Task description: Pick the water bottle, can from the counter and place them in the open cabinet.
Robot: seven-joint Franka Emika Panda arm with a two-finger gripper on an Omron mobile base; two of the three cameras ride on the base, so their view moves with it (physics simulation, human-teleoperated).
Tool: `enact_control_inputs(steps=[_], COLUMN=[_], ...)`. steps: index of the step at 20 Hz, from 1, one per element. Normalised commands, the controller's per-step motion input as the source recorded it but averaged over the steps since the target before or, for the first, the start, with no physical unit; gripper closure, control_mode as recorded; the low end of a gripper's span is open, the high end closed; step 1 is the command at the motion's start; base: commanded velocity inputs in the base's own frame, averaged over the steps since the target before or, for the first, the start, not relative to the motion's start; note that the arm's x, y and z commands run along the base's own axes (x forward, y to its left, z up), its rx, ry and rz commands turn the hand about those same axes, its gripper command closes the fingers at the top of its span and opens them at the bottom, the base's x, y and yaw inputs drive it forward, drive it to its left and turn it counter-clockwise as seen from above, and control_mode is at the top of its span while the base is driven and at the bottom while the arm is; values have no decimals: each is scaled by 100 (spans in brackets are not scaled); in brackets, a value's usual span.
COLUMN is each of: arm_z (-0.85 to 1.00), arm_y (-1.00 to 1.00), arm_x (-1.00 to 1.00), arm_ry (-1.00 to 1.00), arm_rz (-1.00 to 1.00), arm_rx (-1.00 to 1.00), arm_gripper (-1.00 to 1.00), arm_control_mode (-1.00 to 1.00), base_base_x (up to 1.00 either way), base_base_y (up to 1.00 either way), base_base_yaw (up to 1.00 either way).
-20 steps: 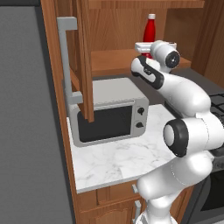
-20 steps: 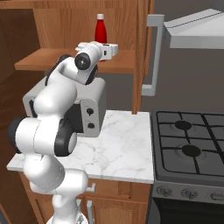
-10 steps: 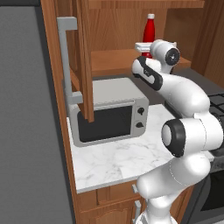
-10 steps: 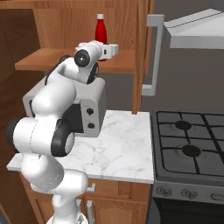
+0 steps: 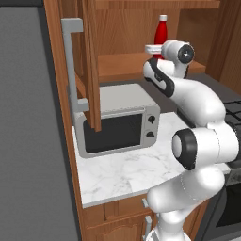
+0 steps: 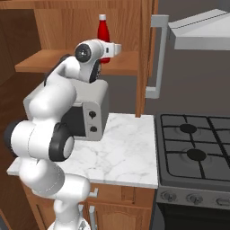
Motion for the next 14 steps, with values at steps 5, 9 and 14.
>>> enact_control_inputs(steps=[5,9,14], arm_z=[11,10,12], arm_y=[7,6,3], arm_x=[-9,0,-14], arm_ry=[3,0,0], arm_rz=[0,0,0], arm_rx=[0,0,0], arm_gripper=[-100,-100,-100], arm_control_mode=[-100,-100,-100], base_base_x=[0,0,0], base_base_y=[0,0,0], base_base_yaw=[0,0,0])
